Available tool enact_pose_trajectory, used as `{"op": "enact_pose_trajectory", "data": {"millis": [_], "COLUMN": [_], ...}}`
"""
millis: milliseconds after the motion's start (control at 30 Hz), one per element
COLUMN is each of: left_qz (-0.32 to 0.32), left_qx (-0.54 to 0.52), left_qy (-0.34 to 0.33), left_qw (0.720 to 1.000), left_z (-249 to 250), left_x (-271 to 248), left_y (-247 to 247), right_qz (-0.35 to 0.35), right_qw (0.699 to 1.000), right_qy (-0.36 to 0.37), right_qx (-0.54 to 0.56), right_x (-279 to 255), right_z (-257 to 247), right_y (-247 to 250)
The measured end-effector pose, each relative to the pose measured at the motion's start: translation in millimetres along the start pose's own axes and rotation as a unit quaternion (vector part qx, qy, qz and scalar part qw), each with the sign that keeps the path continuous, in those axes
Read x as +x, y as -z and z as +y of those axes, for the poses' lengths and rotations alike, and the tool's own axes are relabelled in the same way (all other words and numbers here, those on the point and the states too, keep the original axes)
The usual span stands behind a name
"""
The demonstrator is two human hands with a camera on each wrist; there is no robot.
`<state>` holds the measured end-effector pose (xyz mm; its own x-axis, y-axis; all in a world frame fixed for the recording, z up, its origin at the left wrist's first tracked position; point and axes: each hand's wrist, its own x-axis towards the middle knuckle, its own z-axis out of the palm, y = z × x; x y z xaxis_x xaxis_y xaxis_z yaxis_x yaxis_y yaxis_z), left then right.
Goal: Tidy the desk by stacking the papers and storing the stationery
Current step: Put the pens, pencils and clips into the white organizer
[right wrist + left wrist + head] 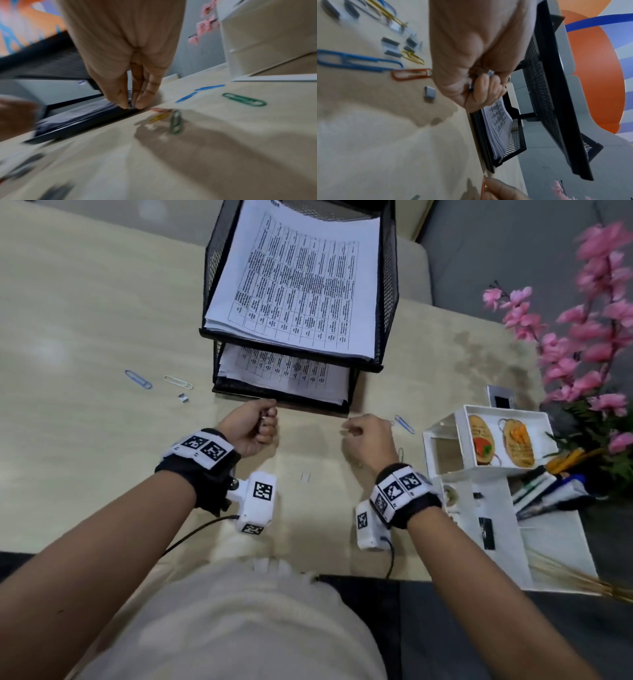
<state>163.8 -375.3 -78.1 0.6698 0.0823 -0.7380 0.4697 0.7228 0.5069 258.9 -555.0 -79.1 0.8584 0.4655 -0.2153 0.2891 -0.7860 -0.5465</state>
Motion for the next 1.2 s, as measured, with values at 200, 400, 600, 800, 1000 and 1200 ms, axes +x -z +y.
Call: {"op": "enact_pose_trajectory", "data": {"millis": [200,400,600,800,1000,1200], "left_qz": [0.016,0.036,0.059,0.009,0.022,0.054], "left_qx": [0.002,-0.023,-0.032,-0.057,-0.011,0.013], "left_qy": [-0.001,-0.005,-0.008,0.0,0.015,0.004], "left_qw": [1.0,0.999,0.998,0.998,1.0,0.998], "left_z": [-3,2,4,5,18,33], "left_x": [-17,-21,-26,-31,-38,-41], "left_y": [24,48,66,72,96,134], "right_qz": [-0.077,-0.071,-0.011,-0.045,-0.024,-0.073], "right_qw": [0.996,0.997,0.997,0.982,0.996,0.994], "right_qy": [0.041,0.018,-0.033,0.094,0.027,0.05], "right_qx": [-0.007,-0.028,0.066,0.155,0.086,-0.068], "right_x": [-53,-66,-63,-50,-34,-34], "right_z": [-26,-29,-60,-142,-135,-110], "right_y": [-43,-61,-62,-61,-81,-108]}}
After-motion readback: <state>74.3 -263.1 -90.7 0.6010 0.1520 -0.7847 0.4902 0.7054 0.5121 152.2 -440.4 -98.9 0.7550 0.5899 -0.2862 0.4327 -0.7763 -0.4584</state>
